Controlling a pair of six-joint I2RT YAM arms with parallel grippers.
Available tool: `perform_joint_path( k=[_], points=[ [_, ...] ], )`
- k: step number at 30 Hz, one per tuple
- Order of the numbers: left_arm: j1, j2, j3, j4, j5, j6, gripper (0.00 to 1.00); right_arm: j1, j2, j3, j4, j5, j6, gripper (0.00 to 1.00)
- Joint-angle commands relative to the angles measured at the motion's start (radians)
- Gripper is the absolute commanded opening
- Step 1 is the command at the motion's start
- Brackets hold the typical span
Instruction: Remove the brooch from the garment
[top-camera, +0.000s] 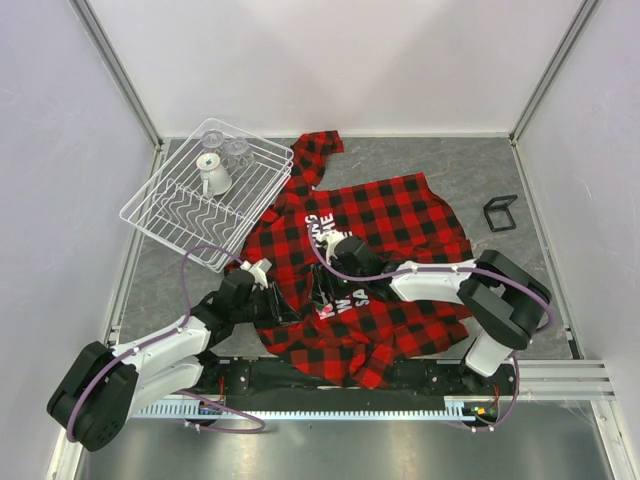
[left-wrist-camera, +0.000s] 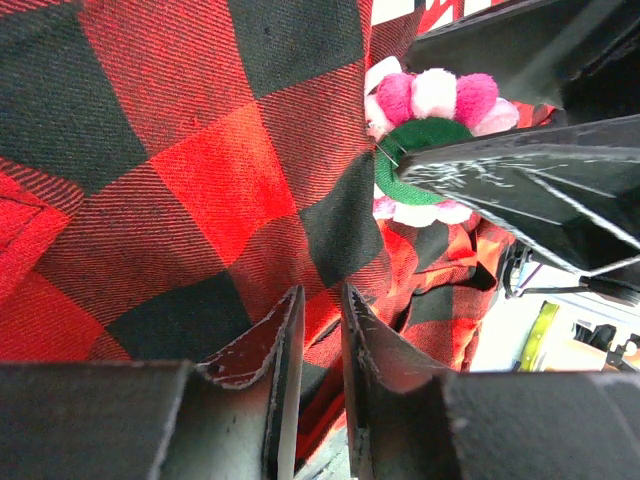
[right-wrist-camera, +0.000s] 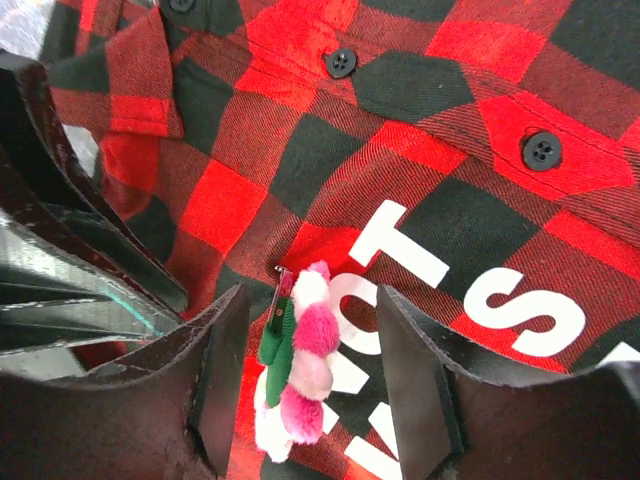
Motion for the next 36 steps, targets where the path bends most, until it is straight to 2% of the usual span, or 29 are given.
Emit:
perform_joint_path(
  k=[1, 7, 11, 16, 21, 36],
  points=[
    [0.003, -0.011, 0.035, 0.014, 0.041, 0.006, 0.28, -0.003, 0.045, 0.061, -0.072, -0.056, -0.075, 0.59],
    [0.003, -0.017, 0.030, 0.009, 0.036, 0.008, 0.27, -0.002, 0.061, 0.069, -0.080, -0.059, -0.076, 0.52],
    [0.003, -0.019, 0.029, 0.011, 0.035, 0.009, 0.27, -0.002, 0.060, 0.064, -0.071, -0.059, -0.064, 0.50],
    [0.003, -0.017, 0.024, 0.009, 0.033, 0.009, 0.27, -0.008, 0.037, 0.066, -0.054, -0.076, -0.012, 0.61],
    [0.003, -0.019, 0.023, 0.014, 0.033, 0.008, 0.27, -0.025, 0.037, 0.081, -0.058, -0.090, 0.011, 0.63],
    [0.003, -0.022, 0.012, 0.022, 0.036, 0.005, 0.27, -0.048, 0.065, 0.092, -0.077, -0.087, 0.019, 0.52]
  ],
)
